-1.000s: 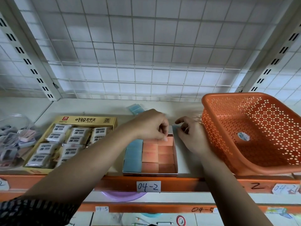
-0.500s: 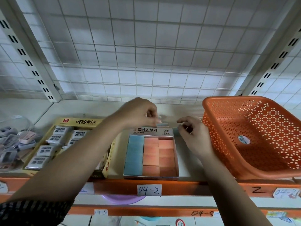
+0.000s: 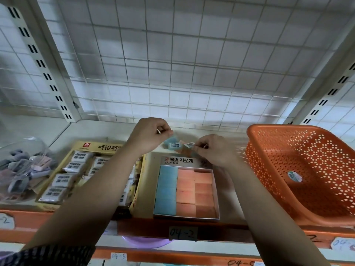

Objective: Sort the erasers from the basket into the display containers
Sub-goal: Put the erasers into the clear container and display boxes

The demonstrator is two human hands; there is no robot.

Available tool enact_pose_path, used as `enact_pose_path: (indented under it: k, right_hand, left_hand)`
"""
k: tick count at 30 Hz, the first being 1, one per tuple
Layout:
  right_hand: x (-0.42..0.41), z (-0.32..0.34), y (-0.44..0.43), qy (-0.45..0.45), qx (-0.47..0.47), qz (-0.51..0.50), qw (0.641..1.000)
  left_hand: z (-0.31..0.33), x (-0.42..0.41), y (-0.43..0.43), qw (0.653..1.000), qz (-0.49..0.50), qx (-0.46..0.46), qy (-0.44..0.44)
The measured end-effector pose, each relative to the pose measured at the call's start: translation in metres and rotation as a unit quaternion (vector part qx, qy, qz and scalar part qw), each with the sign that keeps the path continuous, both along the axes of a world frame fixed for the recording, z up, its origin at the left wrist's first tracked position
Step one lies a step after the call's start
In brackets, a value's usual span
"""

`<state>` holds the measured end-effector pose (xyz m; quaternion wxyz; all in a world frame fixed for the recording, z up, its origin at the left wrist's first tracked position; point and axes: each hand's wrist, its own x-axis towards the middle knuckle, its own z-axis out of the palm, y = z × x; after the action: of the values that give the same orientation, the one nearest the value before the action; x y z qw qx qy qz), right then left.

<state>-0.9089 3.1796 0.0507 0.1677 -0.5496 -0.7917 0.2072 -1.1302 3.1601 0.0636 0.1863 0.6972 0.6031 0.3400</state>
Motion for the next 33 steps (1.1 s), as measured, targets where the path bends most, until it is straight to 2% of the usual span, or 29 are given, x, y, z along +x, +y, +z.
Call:
enact_pose_path:
  k: [5,11,17,24,28,33]
  right_hand:
    - [-0.015,-0.002,0.015,0.044,0.031,0.008,0.999]
    - [-0.029,0.000,0.036,-0.010,-0.052,0.104,0.993]
    - [-0.036,0.001,0.041,-0.008,-0.095,0.108,0.990]
    - [-0.042,0.000,0.037,0.026,-0.053,0.101,0.993]
    - [-0.035,-0.004,0.036,0.125,-0.045,0.056,0.990]
    - [-0.013,0.000,0.024,0.285,-0.048,-0.015,0.957]
  left_hand:
    - [-0.002,-0.007,0.002,0.999,0.034,0.020,-0.023]
    - [-0.005,-0.007,0.001,0.999,0.044,0.029,0.001]
    - [-0.005,-0.008,0.002,0.998,0.051,0.026,0.015]
    - [-0.007,-0.007,0.005,0.998,0.046,0.024,0.019]
    - [-0.005,-0.005,0.002,0.999,0.031,0.039,-0.010]
    - [0.014,-0.002,-0.003,0.994,0.020,0.069,-0.079]
